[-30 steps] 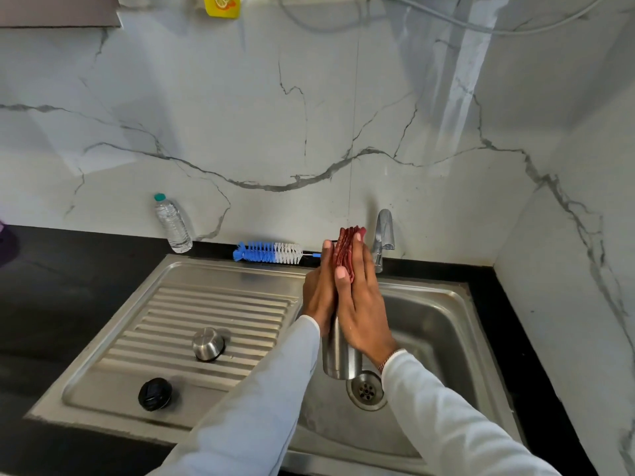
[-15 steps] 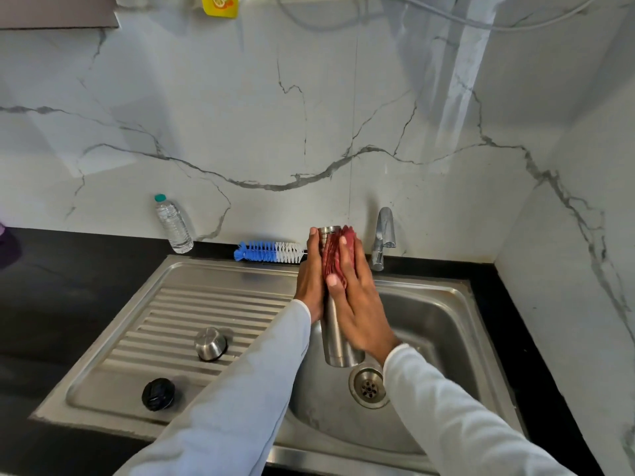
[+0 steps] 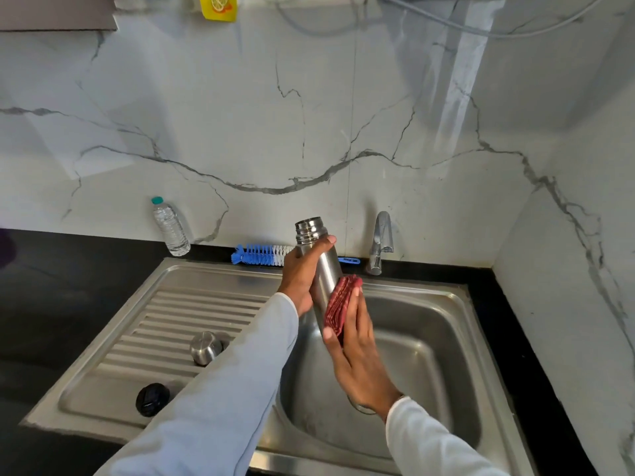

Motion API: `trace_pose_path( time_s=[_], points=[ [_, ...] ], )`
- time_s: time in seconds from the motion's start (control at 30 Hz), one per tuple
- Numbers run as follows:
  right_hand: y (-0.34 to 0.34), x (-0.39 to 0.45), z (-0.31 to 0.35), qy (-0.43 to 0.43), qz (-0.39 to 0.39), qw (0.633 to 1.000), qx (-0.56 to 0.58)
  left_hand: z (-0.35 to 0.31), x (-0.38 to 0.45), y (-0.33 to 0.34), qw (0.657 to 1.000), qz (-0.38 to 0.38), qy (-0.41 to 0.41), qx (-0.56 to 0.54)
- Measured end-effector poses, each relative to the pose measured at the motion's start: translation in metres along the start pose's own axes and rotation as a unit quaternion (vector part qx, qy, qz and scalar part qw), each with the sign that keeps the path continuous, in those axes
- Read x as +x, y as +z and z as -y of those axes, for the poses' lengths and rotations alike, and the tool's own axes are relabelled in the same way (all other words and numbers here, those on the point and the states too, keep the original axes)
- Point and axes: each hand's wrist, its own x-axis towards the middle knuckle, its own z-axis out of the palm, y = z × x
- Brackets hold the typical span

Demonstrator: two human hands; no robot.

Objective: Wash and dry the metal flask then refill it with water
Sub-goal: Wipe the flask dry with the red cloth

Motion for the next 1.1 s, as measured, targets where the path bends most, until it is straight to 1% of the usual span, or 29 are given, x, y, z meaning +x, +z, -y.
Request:
trace_pose_path(
  time_s=[0.07, 0.13, 0.2, 0.23, 0.33, 0.4, 0.5, 0.57, 0.67, 0.77, 0.83, 0.87, 0.97, 1.03, 1.1],
  points=[
    [-0.011, 0.0, -0.005, -0.021, 0.04, 0.999, -0.022, 0.0, -0.003, -0.001, 1.0, -0.003, -0.008, -0.009],
    [-0.027, 0.004, -0.008, -0.074, 0.093, 0.991, -0.058, -0.002, -0.003, -0.004, 0.999, 0.009, -0.023, -0.026],
    [-0.038, 0.007, -0.011, -0.11, 0.118, 0.985, -0.052, -0.003, -0.002, -0.007, 0.999, 0.028, -0.025, -0.02],
    [-0.041, 0.01, -0.01, -0.101, 0.117, 0.988, -0.027, -0.004, -0.003, -0.007, 0.999, 0.041, -0.021, -0.012],
    [-0.048, 0.025, -0.003, -0.011, 0.084, 0.994, 0.072, -0.004, -0.012, 0.0, 0.996, 0.09, -0.001, 0.015],
    [-0.052, 0.037, 0.001, 0.017, 0.065, 0.991, 0.118, -0.004, -0.016, 0.003, 0.993, 0.115, 0.008, 0.009],
    [-0.064, 0.054, 0.013, 0.045, 0.065, 0.967, 0.244, -0.002, -0.018, 0.005, 0.982, 0.187, 0.009, -0.003],
    [-0.076, 0.069, 0.018, 0.057, 0.08, 0.954, 0.283, 0.002, -0.024, 0.009, 0.977, 0.215, 0.009, 0.005],
    [-0.083, 0.085, 0.022, 0.062, 0.123, 0.949, 0.285, 0.004, -0.03, 0.016, 0.98, 0.194, 0.043, 0.012],
    [-0.079, 0.089, 0.02, 0.077, 0.118, 0.937, 0.32, -0.002, -0.027, 0.021, 0.984, 0.128, 0.097, 0.075],
    [-0.075, 0.086, 0.021, 0.085, 0.112, 0.927, 0.348, -0.008, -0.025, 0.021, 0.981, 0.08, 0.114, 0.135],
    [-0.074, 0.084, 0.022, 0.09, 0.107, 0.925, 0.355, -0.01, -0.027, 0.022, 0.98, 0.072, 0.112, 0.149],
    [-0.072, 0.078, 0.025, 0.113, 0.072, 0.928, 0.347, -0.014, -0.036, 0.027, 0.985, 0.048, 0.081, 0.143],
    [-0.069, 0.071, 0.027, 0.13, 0.052, 0.939, 0.314, -0.018, -0.038, 0.029, 0.988, 0.025, 0.067, 0.137],
    [-0.064, 0.059, 0.029, 0.144, 0.049, 0.953, 0.263, -0.024, -0.036, 0.028, 0.993, -0.01, 0.052, 0.107]
  ],
)
